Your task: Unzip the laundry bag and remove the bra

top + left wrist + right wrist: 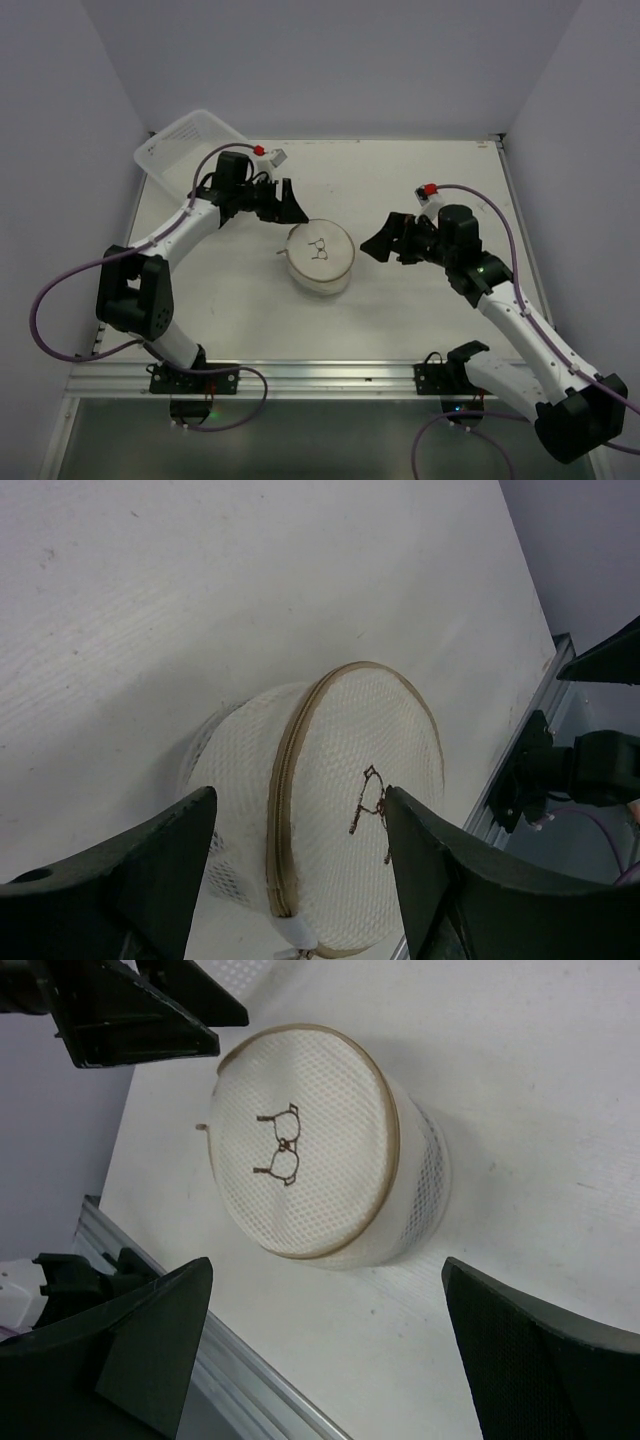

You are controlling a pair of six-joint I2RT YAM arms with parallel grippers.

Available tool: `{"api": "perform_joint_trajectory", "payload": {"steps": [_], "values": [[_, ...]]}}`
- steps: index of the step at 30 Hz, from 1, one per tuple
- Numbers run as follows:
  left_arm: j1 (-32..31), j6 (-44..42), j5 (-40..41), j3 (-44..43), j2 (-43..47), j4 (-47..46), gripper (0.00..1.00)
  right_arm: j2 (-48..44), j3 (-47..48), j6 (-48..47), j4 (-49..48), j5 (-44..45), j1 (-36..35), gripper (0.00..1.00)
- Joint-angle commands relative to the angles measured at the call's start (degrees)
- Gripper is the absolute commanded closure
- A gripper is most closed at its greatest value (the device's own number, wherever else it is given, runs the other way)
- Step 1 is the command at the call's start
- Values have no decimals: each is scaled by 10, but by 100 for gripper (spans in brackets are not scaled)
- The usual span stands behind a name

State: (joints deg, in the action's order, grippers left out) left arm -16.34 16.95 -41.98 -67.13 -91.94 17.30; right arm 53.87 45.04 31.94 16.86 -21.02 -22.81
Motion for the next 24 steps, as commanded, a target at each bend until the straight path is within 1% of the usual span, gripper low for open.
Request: {"api": "perform_joint_trajectory", "payload": {"steps": [1,2,5,6,8,9,11,12,13,14,15,16,17,18,19,20,21,22,23,24], "values": [[-20,-31,-8,-34,-23,21,29,-23,-15,8,15,22,-1,1],[-21,-32,-5,-37,-27,26,30,-26,-17,8,18,22,0,1],[-28,-39,1,-34,-39,37,39,-33,-20,8,20,20,-1,1],[-31,-39,3,-32,-40,37,46,-34,-21,7,19,20,-1,1],[-40,-39,12,-30,-42,41,52,-38,-23,8,15,19,-1,1],[-45,-37,15,-26,-42,44,63,-39,-27,8,12,17,-1,1],[-49,-31,19,-16,-39,46,76,-40,-31,14,1,12,-4,1],[-53,-25,20,-1,-36,46,89,-41,-36,17,-3,12,-7,1],[-54,-11,26,8,-33,44,97,-41,-38,21,-7,11,-11,1],[-55,1,29,19,-23,38,100,-42,-40,26,-15,13,-16,1],[-55,20,32,33,-14,25,100,-42,-43,29,-19,18,-31,1],[-55,72,33,72,12,-19,100,-42,-45,31,-25,23,-40,1],[-55,103,36,95,30,-48,100,-45,-49,39,-41,39,-50,1],[-55,142,44,120,47,-113,100,-47,-57,45,-52,53,-76,1],[-55,216,71,169,87,-145,100,-50,-63,51,-63,68,-90,1],[-56,252,90,193,107,-171,100,-51,-67,65,-85,103,-105,1],[-58,290,117,216,127,-203,100,-53,-72,73,-93,124,-137,2],[-63,357,184,257,168,-230,100,-51,-72,80,-100,144,-153,2],[-67,388,213,277,188,-240,100,-47,-71,92,-112,164,-170,2],[-76,441,243,296,206,-254,100,-37,-65,95,-117,200,-200,2]]}}
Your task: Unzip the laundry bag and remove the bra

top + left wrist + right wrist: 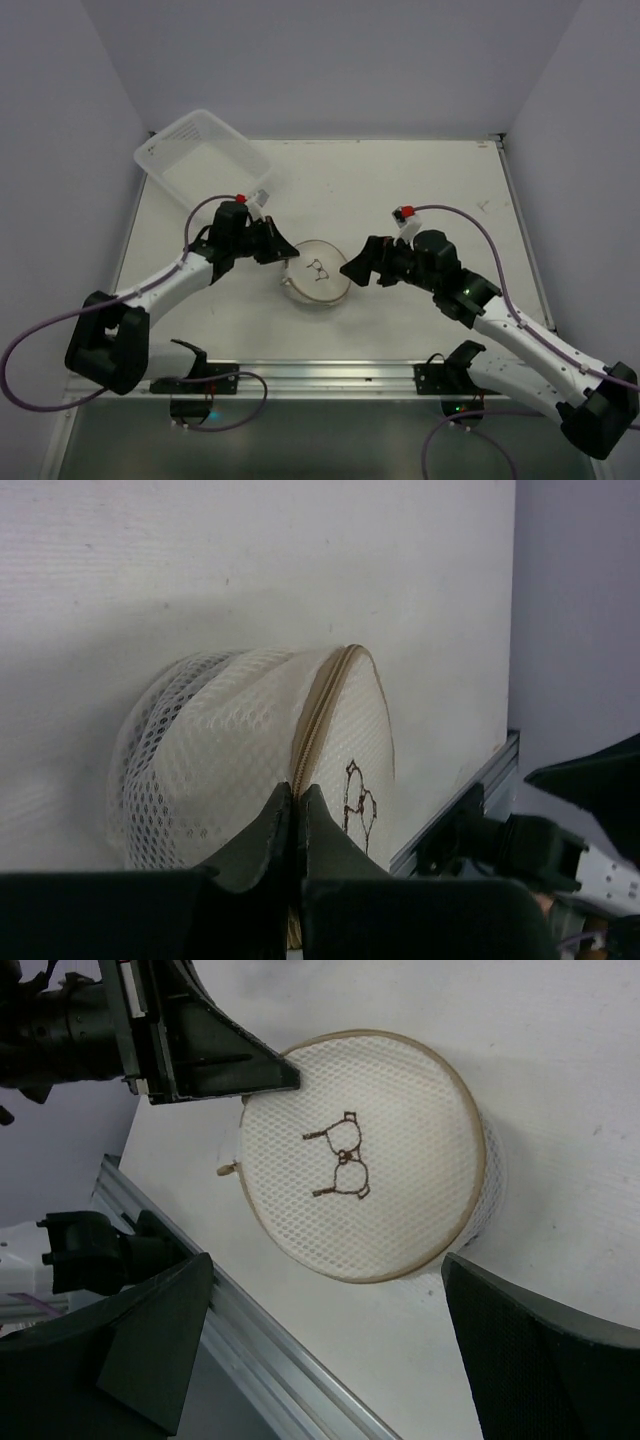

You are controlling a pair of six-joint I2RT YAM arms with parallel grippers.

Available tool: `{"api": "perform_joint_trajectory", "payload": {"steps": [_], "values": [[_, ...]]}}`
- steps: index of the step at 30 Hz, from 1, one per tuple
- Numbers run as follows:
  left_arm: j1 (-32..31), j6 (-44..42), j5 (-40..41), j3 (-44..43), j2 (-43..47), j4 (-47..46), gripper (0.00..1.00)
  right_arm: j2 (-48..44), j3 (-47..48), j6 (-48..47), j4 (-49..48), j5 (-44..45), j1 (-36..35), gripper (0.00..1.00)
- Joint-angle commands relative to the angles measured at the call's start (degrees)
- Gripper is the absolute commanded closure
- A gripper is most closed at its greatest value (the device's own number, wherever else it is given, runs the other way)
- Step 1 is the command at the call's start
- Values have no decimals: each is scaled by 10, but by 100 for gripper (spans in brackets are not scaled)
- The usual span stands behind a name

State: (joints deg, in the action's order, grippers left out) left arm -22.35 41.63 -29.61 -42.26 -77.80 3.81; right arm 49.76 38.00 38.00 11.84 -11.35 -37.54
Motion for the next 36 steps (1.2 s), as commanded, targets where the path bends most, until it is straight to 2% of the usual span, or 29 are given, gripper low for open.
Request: {"api": "perform_joint_trajectory", "payload": {"steps": [1,3,6,10,13,15,17,19,20,24,29,33,34,36], "values": [[-20,215,176,61,96,-120,100,13,9,40,-66,121,-67,2],[-30,251,221,88,120,-116,100,34,33,50,-57,185,-115,2],[-56,296,278,94,144,-110,100,94,74,63,-30,235,-169,3],[-101,339,342,111,157,-133,100,168,96,77,-37,215,-194,9],[-131,367,387,137,172,-137,100,191,88,94,-66,196,-195,11],[-137,379,393,158,184,-144,100,212,88,96,-67,190,-195,12],[-138,382,384,178,197,-144,92,223,88,101,-64,186,-195,13],[-138,359,368,182,206,-129,67,223,85,104,-62,182,-195,13],[-137,344,360,178,208,-123,47,221,84,103,-57,183,-195,13],[-130,236,331,128,209,-51,17,186,78,82,-38,196,-196,13],[-95,57,277,31,162,67,5,159,75,55,-11,178,-195,11],[-36,-17,177,15,129,70,6,140,64,55,-1,165,-195,11],[-30,-32,129,15,115,54,7,137,63,55,0,164,-195,11],[-24,-46,99,5,98,51,11,132,61,59,6,165,-195,11]]}}
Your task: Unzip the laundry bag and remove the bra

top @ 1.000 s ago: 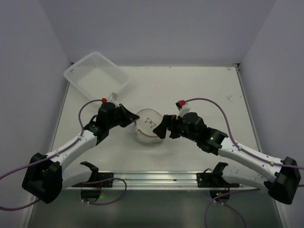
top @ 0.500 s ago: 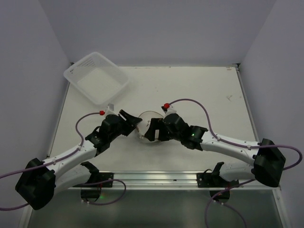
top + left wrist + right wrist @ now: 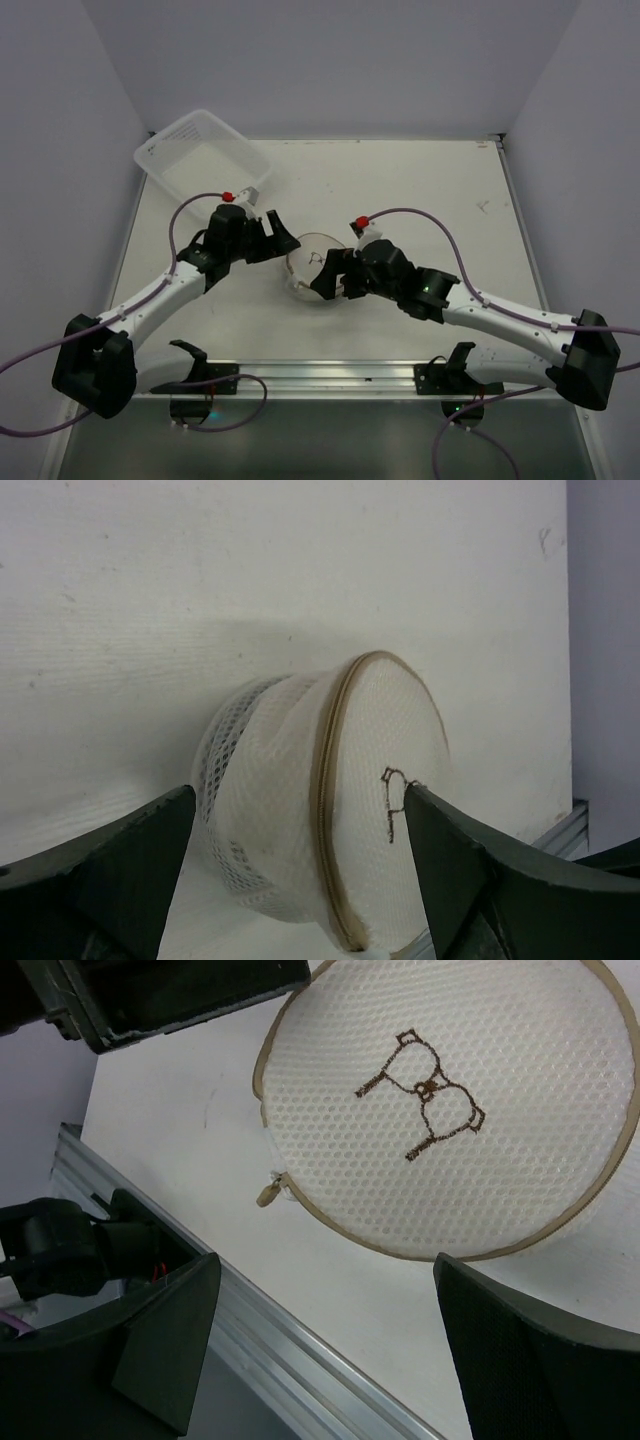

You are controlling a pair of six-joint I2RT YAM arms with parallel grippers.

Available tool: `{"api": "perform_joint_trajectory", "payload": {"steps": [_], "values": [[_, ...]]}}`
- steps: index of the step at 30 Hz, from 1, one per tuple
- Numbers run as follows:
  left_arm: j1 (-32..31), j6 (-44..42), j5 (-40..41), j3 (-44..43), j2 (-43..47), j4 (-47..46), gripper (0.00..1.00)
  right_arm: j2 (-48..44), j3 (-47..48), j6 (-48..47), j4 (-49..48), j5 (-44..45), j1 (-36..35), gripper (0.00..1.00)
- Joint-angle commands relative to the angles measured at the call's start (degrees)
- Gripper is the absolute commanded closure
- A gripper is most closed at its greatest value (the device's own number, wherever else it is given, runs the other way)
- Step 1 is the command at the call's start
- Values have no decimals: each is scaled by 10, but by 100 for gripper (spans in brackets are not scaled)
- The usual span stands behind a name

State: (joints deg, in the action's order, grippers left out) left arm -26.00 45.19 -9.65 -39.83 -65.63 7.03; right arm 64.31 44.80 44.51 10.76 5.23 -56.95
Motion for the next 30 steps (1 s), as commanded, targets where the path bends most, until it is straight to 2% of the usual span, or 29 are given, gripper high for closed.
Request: {"api": "perform_joint_trajectory", "payload": {"steps": [1,7,9,10,12,13,18,22,27,30], "values": [[11,-97,-127,-32,-41,18,13,-16,-7,-3,19,0,-2,11],[11,-124,-200,-52,-80,26,30,-13,2,0,21,-5,-4,11],[11,-119,-217,-46,-82,17,44,-8,6,1,21,-5,-8,11],[11,-115,-222,-42,-82,12,58,-6,7,6,21,-6,-9,11],[11,-102,-230,-35,-86,4,78,1,7,14,20,-2,-11,10],[10,-95,-230,-34,-87,2,98,3,7,19,18,-1,-13,11],[9,-7,-193,-20,-66,-34,100,19,25,36,30,20,-27,11],[2,81,-84,0,-27,-44,100,58,64,62,65,71,-47,13],[-21,191,7,34,13,-56,100,98,100,86,80,99,-71,25],[-37,213,32,36,19,-55,100,117,117,102,87,114,-75,33]]}}
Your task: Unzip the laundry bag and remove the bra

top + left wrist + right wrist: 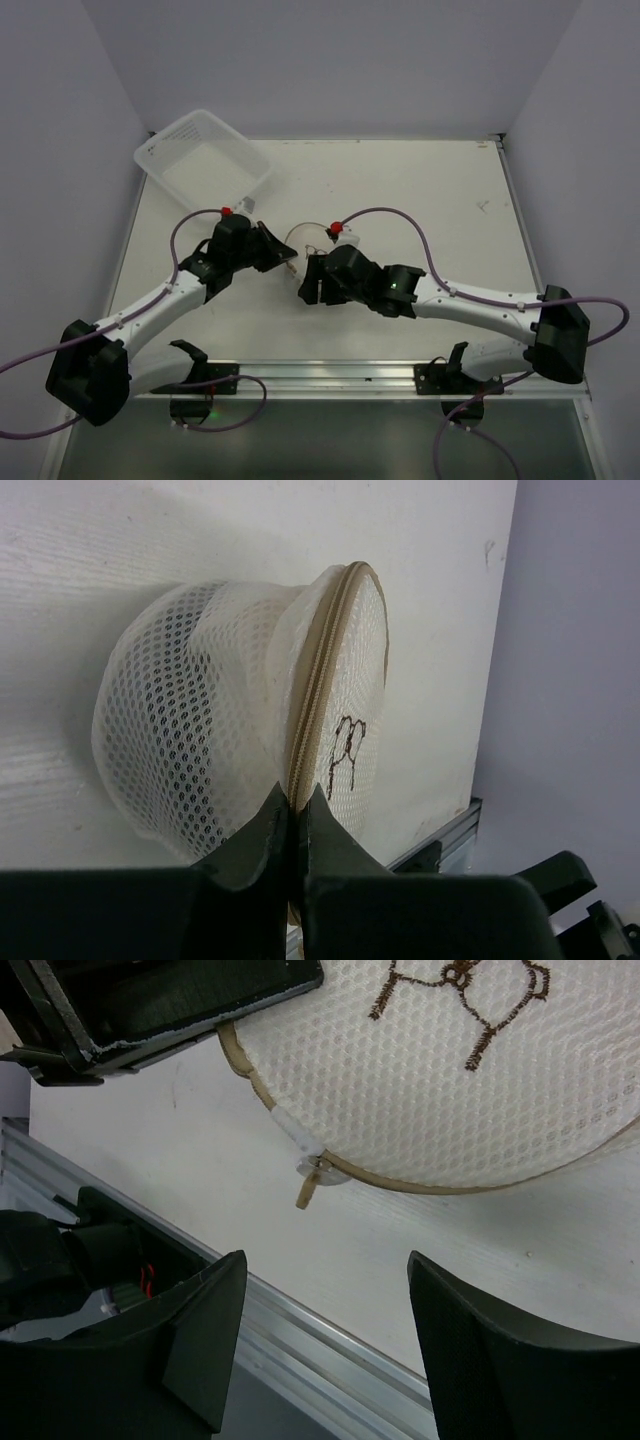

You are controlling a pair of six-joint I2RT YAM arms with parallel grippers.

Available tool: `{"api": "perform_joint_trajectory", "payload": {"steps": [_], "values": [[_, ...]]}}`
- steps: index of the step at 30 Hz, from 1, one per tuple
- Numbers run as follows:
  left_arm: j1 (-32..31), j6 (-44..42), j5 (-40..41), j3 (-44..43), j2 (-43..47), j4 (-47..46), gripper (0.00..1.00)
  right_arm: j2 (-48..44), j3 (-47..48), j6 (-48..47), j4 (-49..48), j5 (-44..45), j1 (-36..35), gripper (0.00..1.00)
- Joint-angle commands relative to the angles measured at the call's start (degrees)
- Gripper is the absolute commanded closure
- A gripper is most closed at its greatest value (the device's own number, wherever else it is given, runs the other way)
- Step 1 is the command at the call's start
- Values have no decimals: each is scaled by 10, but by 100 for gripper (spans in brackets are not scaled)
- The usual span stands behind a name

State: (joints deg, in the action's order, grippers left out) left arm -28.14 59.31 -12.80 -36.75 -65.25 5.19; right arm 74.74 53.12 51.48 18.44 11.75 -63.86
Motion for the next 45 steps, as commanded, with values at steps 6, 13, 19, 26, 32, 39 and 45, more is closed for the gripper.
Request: {"api": "perform_joint_trajectory", "payload": {"steps": [6,13,19,26,32,39,45], "values": [[-28,86,79,10,21,-37,100,44,51,43,6,56,-7,47],[-31,85,79,11,24,-36,100,69,65,58,16,70,-6,64],[-34,83,81,13,29,-34,100,85,80,56,15,72,-6,71],[-34,78,88,12,31,-31,100,89,92,52,16,71,-5,71],[-34,73,87,10,34,-29,100,97,94,56,21,76,-5,73],[-35,67,86,9,35,-24,100,101,87,63,37,98,-4,89],[-32,39,95,-2,35,2,100,61,48,45,41,109,2,100]]}}
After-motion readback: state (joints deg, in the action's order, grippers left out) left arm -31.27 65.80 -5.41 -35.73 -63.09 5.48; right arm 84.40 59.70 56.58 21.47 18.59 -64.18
